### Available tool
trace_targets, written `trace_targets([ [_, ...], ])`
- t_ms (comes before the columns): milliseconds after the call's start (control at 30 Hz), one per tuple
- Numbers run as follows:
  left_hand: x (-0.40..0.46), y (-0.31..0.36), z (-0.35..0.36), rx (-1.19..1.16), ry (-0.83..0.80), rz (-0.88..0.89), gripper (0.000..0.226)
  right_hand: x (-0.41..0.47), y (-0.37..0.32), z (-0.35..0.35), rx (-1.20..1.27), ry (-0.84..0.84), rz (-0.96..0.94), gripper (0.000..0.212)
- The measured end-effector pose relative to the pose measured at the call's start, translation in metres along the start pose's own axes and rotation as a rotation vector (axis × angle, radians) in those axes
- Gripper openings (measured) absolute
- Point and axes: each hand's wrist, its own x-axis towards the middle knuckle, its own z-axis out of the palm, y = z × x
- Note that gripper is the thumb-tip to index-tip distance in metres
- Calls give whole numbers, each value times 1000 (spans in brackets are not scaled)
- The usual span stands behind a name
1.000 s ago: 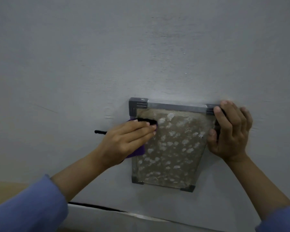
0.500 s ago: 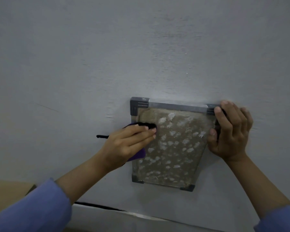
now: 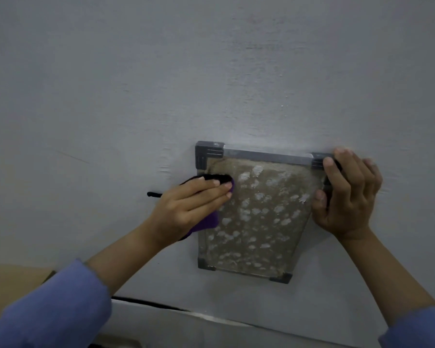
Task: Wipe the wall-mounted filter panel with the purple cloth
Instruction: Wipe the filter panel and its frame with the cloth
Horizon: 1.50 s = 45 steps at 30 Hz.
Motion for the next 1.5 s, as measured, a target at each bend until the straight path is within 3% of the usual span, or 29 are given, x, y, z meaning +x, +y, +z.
trace_targets([
  [100, -9, 4, -4, -21, -66, 35, 23, 1, 0, -1, -3, -3, 3, 43],
  [267, -11, -4, -15, 41, -5, -54, 26, 1, -2, -2, -8, -1, 6, 42],
  [500, -23, -1, -7, 7, -54, -67, 26, 0, -2, -1, -12, 1, 9, 42],
  [733, -49, 16, -16, -24, -255, 39, 23, 2, -3, -2, -12, -4, 9, 41],
  [967, -29, 10, -9, 65, -51, -53, 31, 3, -3, -2, -11, -2, 4, 40],
  [1200, -51, 24, -4, -19, -203, -37, 28, 2, -3, -3, -16, 0, 6, 40],
  [1367, -48, 24, -7, 55, -128, -100, 28, 1, -4, -3, -10, 4, 8, 40],
  [1500, -51, 30, 0, 13, -172, -123, 30, 1, -3, -2, -9, 4, 8, 40],
])
